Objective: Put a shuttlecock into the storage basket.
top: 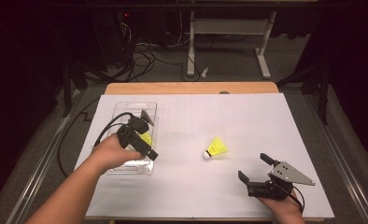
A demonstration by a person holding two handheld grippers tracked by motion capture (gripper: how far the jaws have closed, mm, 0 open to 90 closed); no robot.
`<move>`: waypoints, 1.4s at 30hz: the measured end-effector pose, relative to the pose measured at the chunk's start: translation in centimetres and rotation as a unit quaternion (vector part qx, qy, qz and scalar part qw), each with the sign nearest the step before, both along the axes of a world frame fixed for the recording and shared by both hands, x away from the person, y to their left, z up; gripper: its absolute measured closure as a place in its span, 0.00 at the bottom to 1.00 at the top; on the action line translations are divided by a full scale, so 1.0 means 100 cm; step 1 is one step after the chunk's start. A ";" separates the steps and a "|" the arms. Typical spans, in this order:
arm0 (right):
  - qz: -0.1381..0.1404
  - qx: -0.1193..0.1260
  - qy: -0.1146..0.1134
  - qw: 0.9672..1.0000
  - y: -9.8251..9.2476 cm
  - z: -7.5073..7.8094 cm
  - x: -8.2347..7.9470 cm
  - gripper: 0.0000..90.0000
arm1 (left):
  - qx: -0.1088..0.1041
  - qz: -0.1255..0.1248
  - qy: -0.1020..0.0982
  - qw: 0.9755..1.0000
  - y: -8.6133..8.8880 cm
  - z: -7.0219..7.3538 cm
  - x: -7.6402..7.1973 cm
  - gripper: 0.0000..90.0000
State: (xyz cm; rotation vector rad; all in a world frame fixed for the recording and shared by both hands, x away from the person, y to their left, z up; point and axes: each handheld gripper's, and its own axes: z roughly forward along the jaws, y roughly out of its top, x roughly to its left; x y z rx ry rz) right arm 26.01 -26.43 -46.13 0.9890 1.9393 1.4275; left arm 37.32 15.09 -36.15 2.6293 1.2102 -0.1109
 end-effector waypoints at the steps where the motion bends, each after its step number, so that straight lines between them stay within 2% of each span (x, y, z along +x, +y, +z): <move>1: 0.001 -0.001 0.001 1.000 0.000 0.000 0.000 0.01 | -0.001 -0.003 0.000 1.000 -0.002 0.001 0.000 0.00; 15: 0.001 0.002 0.001 1.000 -0.002 0.000 0.001 0.01 | -0.003 -0.027 0.002 1.000 -0.030 -0.002 -0.002 0.00; 25: 0.004 0.003 0.000 1.000 -0.002 0.001 -0.001 0.01 | -0.005 -0.036 0.002 0.999 -0.045 -0.001 -0.002 0.00; 42: 0.011 0.002 -0.003 1.000 -0.001 0.002 -0.002 0.01 | -0.007 -0.056 0.007 0.998 -0.077 -0.007 -0.004 0.01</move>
